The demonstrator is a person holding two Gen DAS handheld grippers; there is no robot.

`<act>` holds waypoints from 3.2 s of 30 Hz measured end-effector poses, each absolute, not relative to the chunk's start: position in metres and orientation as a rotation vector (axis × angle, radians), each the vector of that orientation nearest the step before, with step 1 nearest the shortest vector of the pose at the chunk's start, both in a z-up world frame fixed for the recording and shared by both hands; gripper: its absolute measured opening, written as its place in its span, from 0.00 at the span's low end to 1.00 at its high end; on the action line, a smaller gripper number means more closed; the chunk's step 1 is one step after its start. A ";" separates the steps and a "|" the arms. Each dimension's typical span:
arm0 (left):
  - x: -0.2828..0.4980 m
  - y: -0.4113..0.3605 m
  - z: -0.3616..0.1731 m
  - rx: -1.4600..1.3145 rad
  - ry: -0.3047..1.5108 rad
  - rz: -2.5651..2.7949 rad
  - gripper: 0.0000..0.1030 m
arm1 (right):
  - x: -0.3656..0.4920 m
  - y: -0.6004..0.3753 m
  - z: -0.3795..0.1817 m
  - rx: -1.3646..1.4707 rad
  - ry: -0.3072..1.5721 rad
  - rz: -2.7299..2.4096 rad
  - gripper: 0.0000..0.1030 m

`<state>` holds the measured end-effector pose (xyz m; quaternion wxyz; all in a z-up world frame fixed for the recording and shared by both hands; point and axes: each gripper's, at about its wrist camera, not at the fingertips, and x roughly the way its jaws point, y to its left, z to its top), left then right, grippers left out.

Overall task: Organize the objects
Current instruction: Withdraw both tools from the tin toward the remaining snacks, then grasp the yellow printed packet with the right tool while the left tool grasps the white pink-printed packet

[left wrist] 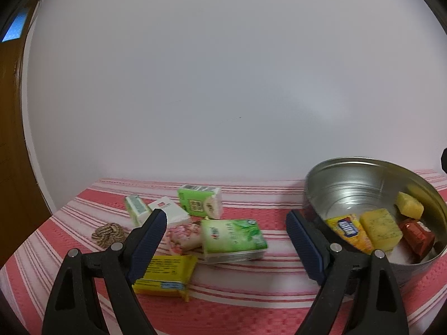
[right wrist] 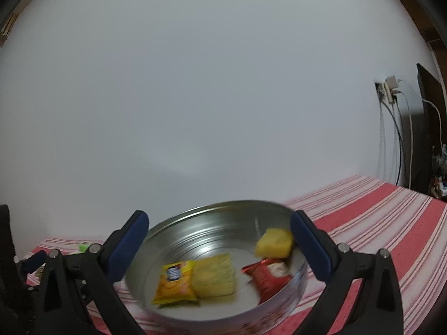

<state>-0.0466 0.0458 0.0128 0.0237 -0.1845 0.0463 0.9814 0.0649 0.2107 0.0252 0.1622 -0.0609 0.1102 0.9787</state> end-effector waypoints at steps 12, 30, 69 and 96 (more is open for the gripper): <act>-0.057 -0.006 0.011 -0.624 0.116 3.076 0.86 | 0.052 0.154 0.026 -0.231 0.258 2.908 1.00; -0.076 -0.098 0.002 -0.815 0.167 3.174 0.86 | 0.009 0.072 0.011 -0.515 0.164 3.064 0.98; -0.101 -0.137 -0.022 -1.188 0.029 3.000 0.86 | -0.065 0.005 -0.043 -1.342 0.118 3.064 0.70; -0.105 -0.116 -0.033 -1.325 -0.133 2.870 0.27 | -0.026 0.057 -0.012 -1.032 0.091 3.108 0.71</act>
